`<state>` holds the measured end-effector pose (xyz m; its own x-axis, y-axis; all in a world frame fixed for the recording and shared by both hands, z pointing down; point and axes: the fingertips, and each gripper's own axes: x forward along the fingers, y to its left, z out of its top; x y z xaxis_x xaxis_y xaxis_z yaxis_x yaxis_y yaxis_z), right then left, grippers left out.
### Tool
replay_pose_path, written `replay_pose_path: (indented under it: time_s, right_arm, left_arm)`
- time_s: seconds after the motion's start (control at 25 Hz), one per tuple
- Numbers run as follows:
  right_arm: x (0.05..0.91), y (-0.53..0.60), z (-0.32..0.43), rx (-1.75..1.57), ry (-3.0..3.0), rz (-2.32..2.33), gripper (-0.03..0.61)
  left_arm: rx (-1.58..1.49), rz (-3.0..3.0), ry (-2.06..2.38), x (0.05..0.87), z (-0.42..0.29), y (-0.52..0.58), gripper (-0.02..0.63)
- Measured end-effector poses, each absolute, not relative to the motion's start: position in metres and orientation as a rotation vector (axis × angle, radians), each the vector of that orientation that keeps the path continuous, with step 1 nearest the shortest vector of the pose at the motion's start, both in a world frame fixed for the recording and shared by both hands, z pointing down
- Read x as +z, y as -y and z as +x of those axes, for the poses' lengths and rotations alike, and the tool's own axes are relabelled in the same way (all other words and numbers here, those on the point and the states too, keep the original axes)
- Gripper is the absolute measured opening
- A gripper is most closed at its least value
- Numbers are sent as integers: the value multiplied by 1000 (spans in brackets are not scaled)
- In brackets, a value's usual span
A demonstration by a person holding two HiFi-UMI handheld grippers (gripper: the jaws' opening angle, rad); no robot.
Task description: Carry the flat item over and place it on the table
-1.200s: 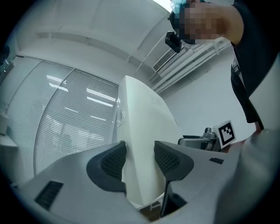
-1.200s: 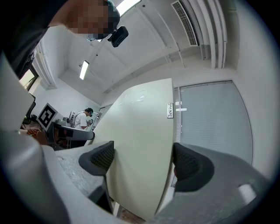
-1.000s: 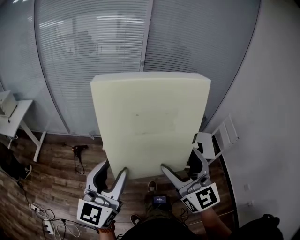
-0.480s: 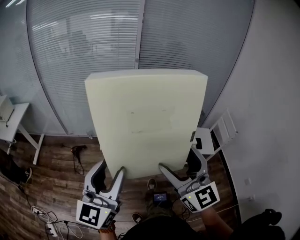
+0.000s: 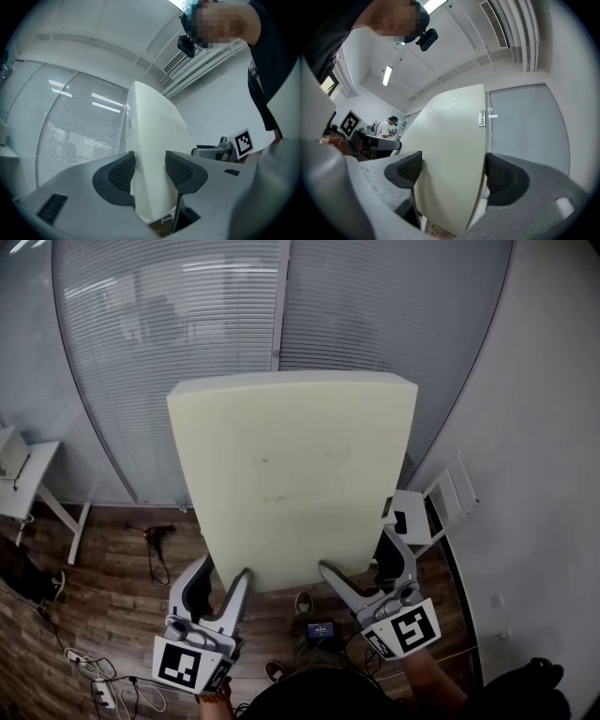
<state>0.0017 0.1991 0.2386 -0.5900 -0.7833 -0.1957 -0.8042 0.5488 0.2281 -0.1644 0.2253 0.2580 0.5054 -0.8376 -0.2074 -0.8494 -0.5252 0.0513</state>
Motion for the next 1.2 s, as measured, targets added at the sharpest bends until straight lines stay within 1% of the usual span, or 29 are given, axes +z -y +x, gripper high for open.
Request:
replay_pose_path:
  time_s: [0.72,0.88,1.2]
  right_arm:
    - [240,-198,3,488,-2695,-1411,420]
    - [241,-200,4,487,-2701,-1423,419]
    - [256,-134,18,417,-2709,-1441,419]
  left_arm:
    - [401,-2651,-1443,252,-165,-219,204]
    - [371,-2677,-1455,254,-164,-219,206]
    - [245,-2755,-1505,281,-149,-155,206]
